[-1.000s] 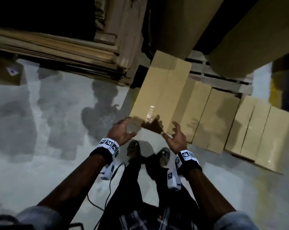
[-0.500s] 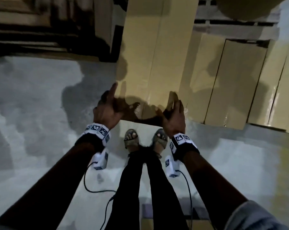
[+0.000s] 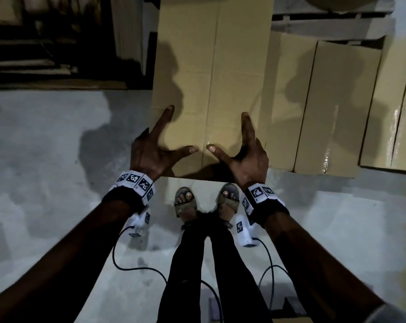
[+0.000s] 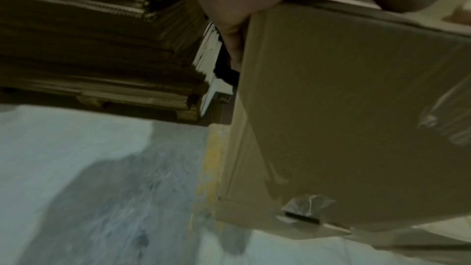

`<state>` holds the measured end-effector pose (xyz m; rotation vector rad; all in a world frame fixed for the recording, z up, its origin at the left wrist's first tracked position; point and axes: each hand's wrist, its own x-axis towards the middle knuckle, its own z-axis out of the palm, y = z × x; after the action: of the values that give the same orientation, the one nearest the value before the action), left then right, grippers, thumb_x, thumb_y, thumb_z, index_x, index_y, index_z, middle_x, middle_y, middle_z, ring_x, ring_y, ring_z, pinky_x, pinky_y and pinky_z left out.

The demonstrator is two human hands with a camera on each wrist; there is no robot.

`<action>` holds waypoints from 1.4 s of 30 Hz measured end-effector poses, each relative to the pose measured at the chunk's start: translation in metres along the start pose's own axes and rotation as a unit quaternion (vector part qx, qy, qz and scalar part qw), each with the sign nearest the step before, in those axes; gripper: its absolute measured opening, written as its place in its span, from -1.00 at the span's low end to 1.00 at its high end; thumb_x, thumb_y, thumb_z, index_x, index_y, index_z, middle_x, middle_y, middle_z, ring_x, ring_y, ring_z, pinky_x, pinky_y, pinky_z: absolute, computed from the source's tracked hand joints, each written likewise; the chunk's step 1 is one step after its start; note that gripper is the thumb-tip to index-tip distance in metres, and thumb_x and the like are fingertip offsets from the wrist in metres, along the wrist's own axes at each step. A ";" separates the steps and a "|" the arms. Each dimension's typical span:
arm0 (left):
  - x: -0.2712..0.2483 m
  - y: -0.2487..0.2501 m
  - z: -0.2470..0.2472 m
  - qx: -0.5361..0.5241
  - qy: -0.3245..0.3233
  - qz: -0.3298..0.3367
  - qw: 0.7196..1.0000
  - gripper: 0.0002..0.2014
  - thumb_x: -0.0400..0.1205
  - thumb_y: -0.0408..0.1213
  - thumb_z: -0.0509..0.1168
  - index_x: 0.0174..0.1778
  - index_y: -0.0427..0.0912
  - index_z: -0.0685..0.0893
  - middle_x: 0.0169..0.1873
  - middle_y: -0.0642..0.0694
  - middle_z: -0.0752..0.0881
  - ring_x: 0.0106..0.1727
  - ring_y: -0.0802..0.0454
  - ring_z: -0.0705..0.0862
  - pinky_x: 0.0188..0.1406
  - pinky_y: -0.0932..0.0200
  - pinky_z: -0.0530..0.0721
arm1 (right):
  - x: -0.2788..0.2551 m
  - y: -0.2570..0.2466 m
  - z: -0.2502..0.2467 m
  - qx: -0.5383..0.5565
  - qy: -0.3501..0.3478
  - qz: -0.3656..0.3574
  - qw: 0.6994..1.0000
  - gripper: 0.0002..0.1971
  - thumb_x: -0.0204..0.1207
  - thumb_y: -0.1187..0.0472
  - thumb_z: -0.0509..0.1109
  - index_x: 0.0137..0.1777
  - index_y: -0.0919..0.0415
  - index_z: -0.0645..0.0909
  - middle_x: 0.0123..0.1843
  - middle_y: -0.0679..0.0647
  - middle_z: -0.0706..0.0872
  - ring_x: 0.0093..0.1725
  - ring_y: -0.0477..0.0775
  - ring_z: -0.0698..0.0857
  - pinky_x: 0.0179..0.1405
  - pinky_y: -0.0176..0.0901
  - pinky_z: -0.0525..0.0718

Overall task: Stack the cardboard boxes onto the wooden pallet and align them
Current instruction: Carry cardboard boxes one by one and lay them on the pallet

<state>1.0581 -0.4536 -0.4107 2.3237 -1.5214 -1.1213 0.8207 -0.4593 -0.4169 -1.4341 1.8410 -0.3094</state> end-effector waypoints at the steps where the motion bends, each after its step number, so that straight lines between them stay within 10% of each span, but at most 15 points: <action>1: -0.004 0.004 -0.003 0.006 -0.005 0.005 1.000 0.09 0.32 0.52 0.50 0.72 0.58 0.04 0.61 -0.01 0.57 0.57 -0.31 0.52 0.65 -0.12 0.44 | -0.003 -0.003 -0.006 -0.010 -0.001 0.002 1.000 0.14 0.27 -0.63 0.45 0.77 -0.44 -0.08 0.74 -0.04 0.42 0.59 0.23 0.55 0.46 0.12 0.59; 8: -0.052 0.059 -0.049 0.009 0.010 0.059 0.998 0.16 0.21 0.63 0.44 0.73 0.55 0.08 0.43 -0.31 0.70 0.42 -0.31 0.68 0.43 -0.02 0.66 | -0.047 -0.036 -0.077 -0.025 0.030 -0.010 0.999 0.18 0.27 -0.62 0.48 0.79 -0.36 -0.07 0.78 -0.26 0.29 0.64 0.19 0.50 0.55 0.16 0.55; 13: -0.108 0.127 -0.099 0.001 -0.009 0.117 0.993 0.18 0.20 0.67 0.39 0.74 0.55 0.01 0.58 -0.12 0.60 0.48 -0.23 0.66 0.50 -0.05 0.63 | -0.101 -0.071 -0.163 0.021 0.093 -0.003 0.995 0.14 0.24 -0.57 0.56 0.75 -0.47 0.01 0.72 -0.13 0.44 0.60 0.21 0.56 0.57 0.10 0.55; 17: -0.168 0.199 -0.148 0.006 -0.011 0.197 0.980 0.23 0.21 0.66 0.41 0.78 0.43 0.03 0.62 0.42 0.22 0.42 -0.20 0.71 0.52 -0.17 0.62 | -0.162 -0.102 -0.241 0.048 0.143 0.001 0.989 0.12 0.28 -0.51 0.60 0.77 -0.41 0.06 0.75 -0.23 0.38 0.66 0.06 0.48 0.64 0.05 0.46; 22: -0.234 0.274 -0.197 0.007 -0.031 0.246 0.969 0.18 0.19 0.70 0.40 0.69 0.65 -0.06 0.52 -0.22 0.64 0.48 -0.30 0.63 0.50 -0.14 0.55 | -0.243 -0.127 -0.327 0.072 0.227 0.007 0.971 0.12 0.27 -0.49 0.61 0.78 -0.35 0.11 0.74 -0.32 0.35 0.69 -0.02 0.43 0.64 0.12 0.48; 26: -0.287 0.333 -0.217 0.015 -0.054 0.288 0.956 0.26 0.10 0.69 0.47 0.64 0.73 -0.17 0.60 -0.19 0.55 0.58 -0.34 0.51 0.56 -0.25 0.46 | -0.298 -0.131 -0.381 0.096 0.296 0.023 0.950 0.14 0.19 -0.56 0.54 0.76 -0.39 0.12 0.73 -0.32 0.37 0.67 -0.05 0.45 0.63 0.08 0.49; 42: -0.428 0.562 -0.091 0.107 -0.079 0.466 0.875 0.40 0.03 0.72 0.40 0.77 0.46 -0.13 0.35 -0.28 0.73 0.31 -0.28 0.70 0.46 -0.19 0.62 | -0.423 0.012 -0.571 0.129 0.458 0.106 0.873 0.10 0.19 -0.53 0.57 0.74 -0.42 0.19 0.69 -0.19 0.47 0.63 0.01 0.50 0.42 -0.25 0.39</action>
<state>0.6186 -0.3862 0.1458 1.2288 -2.4898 -0.8771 0.4487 -0.2185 0.1383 -0.9202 2.5301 -1.2372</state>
